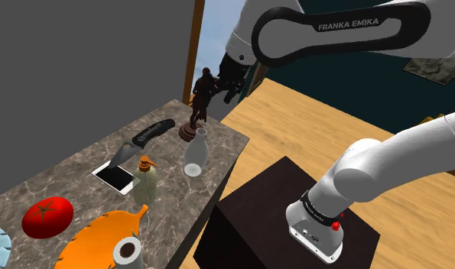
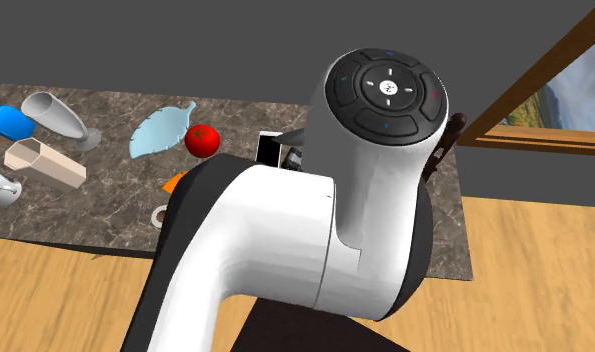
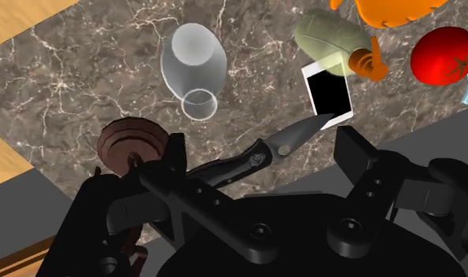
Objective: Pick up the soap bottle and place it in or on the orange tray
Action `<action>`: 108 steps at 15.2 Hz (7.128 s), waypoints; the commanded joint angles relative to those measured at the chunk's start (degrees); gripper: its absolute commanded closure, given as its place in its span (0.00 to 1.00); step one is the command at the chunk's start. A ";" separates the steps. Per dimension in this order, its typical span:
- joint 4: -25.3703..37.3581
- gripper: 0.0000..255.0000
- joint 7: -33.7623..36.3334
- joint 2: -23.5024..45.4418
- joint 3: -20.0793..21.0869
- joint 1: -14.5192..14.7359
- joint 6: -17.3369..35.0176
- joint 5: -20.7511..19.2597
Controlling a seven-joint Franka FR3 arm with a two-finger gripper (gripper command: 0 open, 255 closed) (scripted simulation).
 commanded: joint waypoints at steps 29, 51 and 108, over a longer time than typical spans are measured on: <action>22.85 0.00 34.21 52.37 6.22 11.09 22.09 -31.25; 22.96 1.00 32.78 49.54 7.80 9.90 19.32 -29.13; 39.80 1.00 51.07 58.41 10.01 25.98 9.10 -35.65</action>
